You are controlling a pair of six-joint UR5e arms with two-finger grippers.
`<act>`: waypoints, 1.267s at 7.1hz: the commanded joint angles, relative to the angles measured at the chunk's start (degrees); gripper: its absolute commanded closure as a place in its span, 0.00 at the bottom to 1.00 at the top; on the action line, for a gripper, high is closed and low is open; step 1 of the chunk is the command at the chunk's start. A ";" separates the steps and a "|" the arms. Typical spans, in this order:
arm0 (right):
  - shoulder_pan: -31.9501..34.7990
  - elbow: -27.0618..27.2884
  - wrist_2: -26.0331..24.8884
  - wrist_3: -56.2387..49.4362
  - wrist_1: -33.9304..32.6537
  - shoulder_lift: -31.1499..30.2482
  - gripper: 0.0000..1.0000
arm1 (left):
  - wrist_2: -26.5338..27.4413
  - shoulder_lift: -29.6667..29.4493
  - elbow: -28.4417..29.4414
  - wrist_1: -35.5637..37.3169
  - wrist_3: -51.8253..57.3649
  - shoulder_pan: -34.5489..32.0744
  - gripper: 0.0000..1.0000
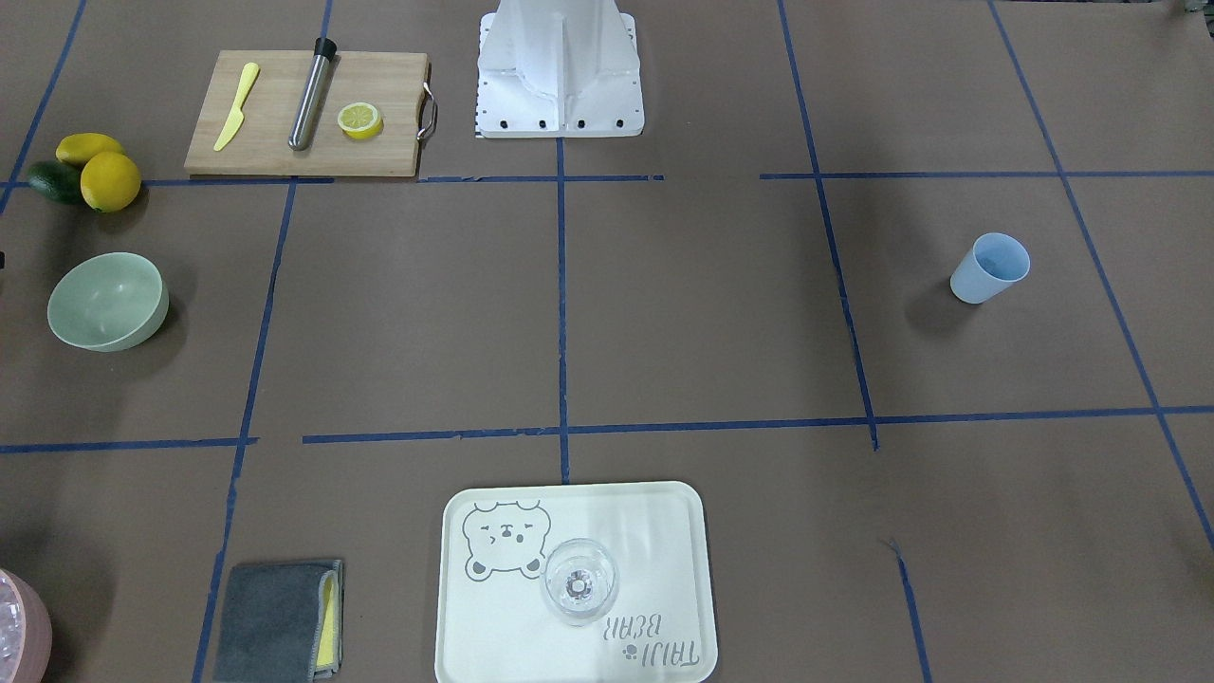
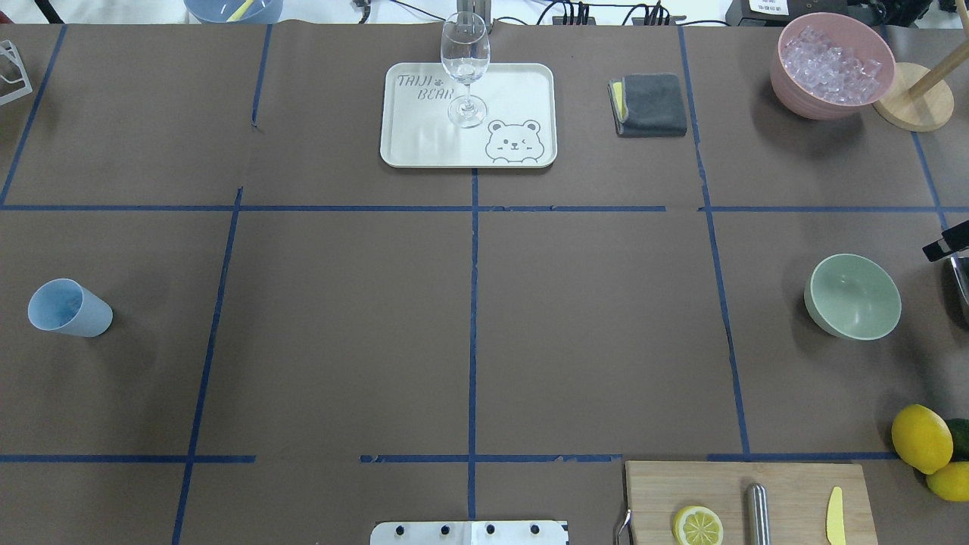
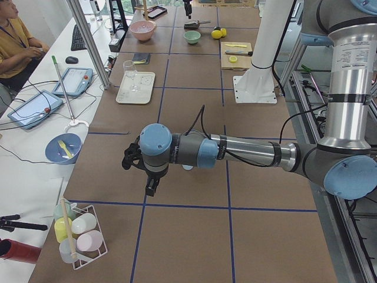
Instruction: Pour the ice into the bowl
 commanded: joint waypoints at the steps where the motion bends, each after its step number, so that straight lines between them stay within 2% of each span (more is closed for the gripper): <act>1: -4.87 -4.45 -2.32 12.56 12.61 -0.21 0.00 | -0.12 0.03 -0.09 -1.21 0.00 0.13 0.00; 2: -6.72 -5.25 -4.86 15.76 15.88 -0.22 0.00 | -0.03 -0.05 -0.09 -1.57 0.00 0.22 0.00; 4: -9.90 -7.53 -4.80 17.55 16.35 -0.13 0.00 | -0.03 0.03 -0.09 -3.50 -0.09 0.22 0.00; 5: -11.73 -8.15 -4.79 17.63 16.35 -0.04 0.05 | -0.03 0.03 -0.09 -3.59 0.00 0.22 0.00; 6: -11.84 -8.59 -4.71 17.63 16.35 -0.04 0.36 | -0.03 0.03 -0.09 -3.59 0.00 0.22 0.00; 7: -11.84 -8.59 -4.71 17.55 16.35 0.05 0.60 | -0.03 0.03 -0.09 -3.68 0.00 0.30 0.00; 9: -11.75 -8.51 -4.88 17.63 16.35 -0.04 1.00 | -0.12 0.03 -0.09 -3.68 0.00 0.30 0.00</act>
